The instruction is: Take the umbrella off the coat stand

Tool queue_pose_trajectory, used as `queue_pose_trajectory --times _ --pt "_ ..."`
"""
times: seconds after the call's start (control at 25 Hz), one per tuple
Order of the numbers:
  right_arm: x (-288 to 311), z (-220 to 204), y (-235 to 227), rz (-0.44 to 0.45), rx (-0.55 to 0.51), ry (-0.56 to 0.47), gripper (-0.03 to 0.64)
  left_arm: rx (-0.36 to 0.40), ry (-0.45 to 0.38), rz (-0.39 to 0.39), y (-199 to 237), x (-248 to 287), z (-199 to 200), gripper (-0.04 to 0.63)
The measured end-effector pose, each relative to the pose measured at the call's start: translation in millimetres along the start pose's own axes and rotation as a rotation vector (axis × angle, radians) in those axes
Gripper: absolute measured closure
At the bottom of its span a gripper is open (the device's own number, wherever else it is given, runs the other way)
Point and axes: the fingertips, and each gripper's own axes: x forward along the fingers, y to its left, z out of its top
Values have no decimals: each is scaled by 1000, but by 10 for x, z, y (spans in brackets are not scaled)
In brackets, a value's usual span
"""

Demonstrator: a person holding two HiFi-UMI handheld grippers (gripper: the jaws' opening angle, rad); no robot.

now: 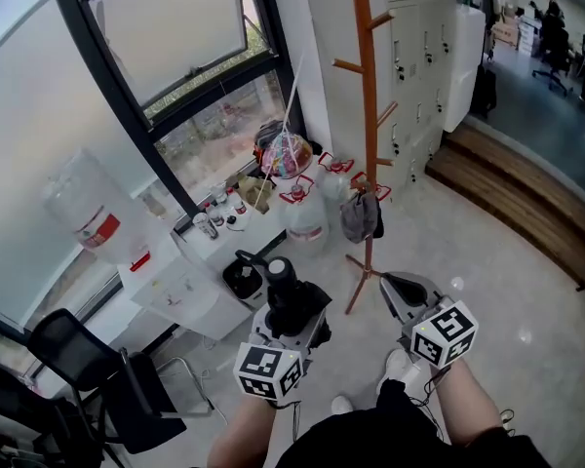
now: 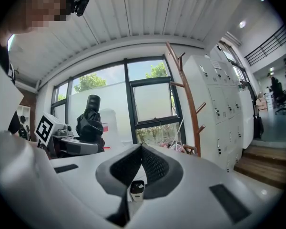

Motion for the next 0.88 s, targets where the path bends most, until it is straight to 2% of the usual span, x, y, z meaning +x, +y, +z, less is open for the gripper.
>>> queue_pose_trajectory --times 0.36,0.88 --pt "-353 -185 177 -92 9 18 563 -8 13 -110 -295 -157 -198 331" --pt "-567 -216 87 -150 14 24 563 -19 36 -195 -623 -62 -321 331"
